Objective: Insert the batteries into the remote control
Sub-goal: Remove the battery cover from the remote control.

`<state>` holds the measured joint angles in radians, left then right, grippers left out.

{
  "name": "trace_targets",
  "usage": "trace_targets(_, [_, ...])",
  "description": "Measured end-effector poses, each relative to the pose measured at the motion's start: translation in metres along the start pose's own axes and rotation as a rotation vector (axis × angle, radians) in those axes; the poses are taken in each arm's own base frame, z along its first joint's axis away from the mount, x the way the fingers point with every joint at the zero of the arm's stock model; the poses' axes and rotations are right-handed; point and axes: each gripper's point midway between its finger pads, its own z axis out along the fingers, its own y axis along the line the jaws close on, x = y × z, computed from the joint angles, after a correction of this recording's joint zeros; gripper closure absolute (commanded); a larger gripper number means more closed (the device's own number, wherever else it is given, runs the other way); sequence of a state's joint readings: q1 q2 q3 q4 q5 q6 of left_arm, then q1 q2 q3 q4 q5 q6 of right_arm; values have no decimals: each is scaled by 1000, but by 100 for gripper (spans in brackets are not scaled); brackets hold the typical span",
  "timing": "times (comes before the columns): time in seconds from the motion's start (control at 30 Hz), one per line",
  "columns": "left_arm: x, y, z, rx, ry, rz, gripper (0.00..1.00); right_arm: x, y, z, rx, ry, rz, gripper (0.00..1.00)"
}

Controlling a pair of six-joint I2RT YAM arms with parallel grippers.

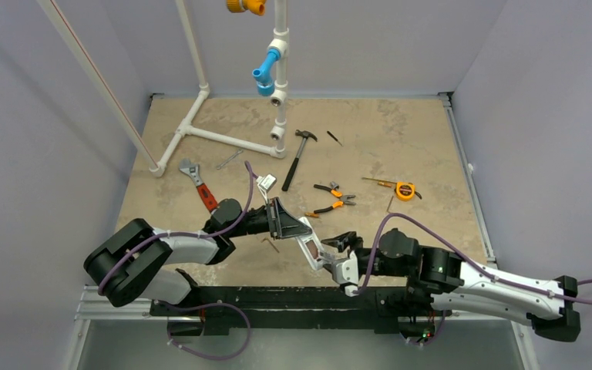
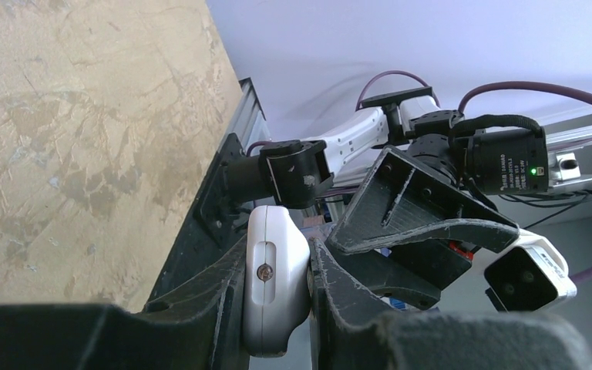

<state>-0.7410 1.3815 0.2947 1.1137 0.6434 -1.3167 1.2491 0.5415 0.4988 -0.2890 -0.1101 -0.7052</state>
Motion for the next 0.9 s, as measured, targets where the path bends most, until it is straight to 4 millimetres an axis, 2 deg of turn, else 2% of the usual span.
trace_targets(0.27, [1, -2, -1, 11, -2, -1, 100, -1, 5, -8, -8, -10, 32, 42])
trace_targets(0.5, [1, 0, -1, 5, -1, -4, 100, -6, -9, -13, 95, -44, 119, 47])
trace_targets(0.67, [2, 5, -1, -15, 1, -6, 100, 3, -31, -19, 283, -25, 356, 54])
trace_targets(0.8, [3, 10, -3, -47, 0, 4, 100, 27, -44, -31, 465, 69, 624, 59])
trace_targets(0.9, [4, 11, -6, -65, 0, 21, 100, 46, -49, -44, 600, 212, 837, 60])
